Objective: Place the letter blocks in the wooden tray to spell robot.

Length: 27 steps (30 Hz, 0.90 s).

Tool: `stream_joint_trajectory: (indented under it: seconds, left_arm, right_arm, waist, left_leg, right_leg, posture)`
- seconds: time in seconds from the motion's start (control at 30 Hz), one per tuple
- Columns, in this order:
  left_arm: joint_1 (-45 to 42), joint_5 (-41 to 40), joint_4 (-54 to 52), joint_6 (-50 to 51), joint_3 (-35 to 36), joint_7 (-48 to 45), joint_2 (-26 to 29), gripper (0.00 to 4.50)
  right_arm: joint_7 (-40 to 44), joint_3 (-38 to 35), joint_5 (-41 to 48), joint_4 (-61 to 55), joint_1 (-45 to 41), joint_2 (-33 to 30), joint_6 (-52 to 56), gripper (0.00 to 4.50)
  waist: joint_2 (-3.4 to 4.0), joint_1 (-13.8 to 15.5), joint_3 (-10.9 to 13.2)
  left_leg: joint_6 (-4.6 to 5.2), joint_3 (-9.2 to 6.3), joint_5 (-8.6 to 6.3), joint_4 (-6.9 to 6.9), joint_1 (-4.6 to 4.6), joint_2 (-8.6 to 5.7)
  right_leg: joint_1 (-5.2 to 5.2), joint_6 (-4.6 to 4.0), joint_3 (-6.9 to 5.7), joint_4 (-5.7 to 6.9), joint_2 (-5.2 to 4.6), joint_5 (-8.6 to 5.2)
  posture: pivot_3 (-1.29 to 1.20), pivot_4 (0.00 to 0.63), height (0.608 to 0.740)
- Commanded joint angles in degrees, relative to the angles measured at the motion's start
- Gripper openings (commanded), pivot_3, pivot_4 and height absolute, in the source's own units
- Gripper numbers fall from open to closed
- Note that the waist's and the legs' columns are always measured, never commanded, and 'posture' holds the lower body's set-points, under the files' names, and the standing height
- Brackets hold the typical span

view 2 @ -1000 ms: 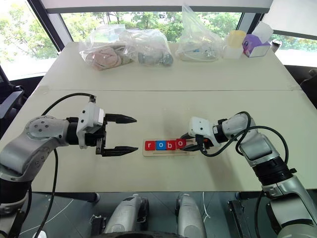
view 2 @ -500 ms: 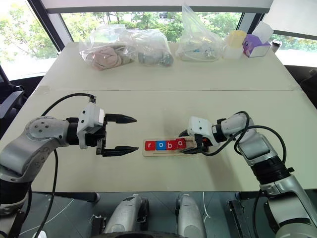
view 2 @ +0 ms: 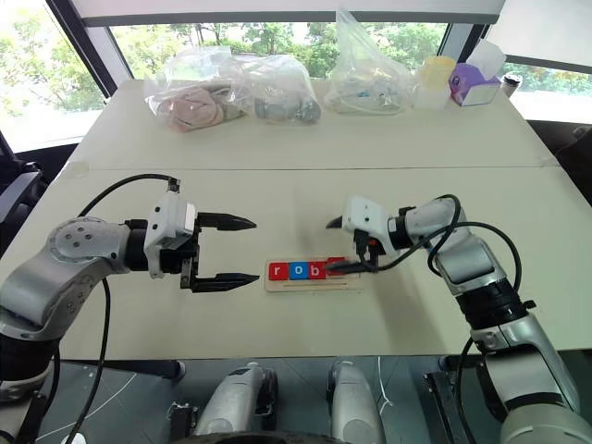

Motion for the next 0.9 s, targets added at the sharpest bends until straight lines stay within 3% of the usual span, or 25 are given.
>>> stream_joint_trajectory:
  seconds: [0.03,0.33,0.9]
  left_arm:
    - [-0.64,-0.60,-1.84,-0.02,0.63,0.17,0.05,4.50]
    - [-1.27,-0.76,-1.64,0.29,0.60,0.02,0.08,4.50]
    - [-1.66,-0.48,-1.40,0.24,0.51,-0.48,0.05,4.50]
  right_arm:
    - [-3.40,-1.41,-1.96,2.38,-0.76,0.65,-4.10,4.47]
    - [-6.05,-0.97,-5.28,6.88,-0.01,0.45,-10.77,4.47]
    - [-4.16,-1.97,-4.15,1.64,3.00,0.17,-8.88,4.47]
  waist:
    - [0.00,-0.08,0.00]
    - [0.00,-0.22,0.00]
    - [0.00,-0.19,0.00]
  left_leg:
    - [0.00,0.01,0.00,0.00,-0.01,0.00]
    - [0.00,0.03,0.01,0.00,0.00,-0.02]
    - [0.00,0.01,0.01,0.00,0.01,-0.01]
  right_leg:
    - [0.01,0.00,0.00,-0.02,0.00,0.00]
    - [-0.01,0.01,0.03,0.01,0.01,0.00]
    - [0.00,0.01,0.03,0.01,0.01,0.00]
  posture:
    - [0.00,0.150,0.740]
    - [0.00,0.150,0.740]
    - [0.00,0.150,0.740]
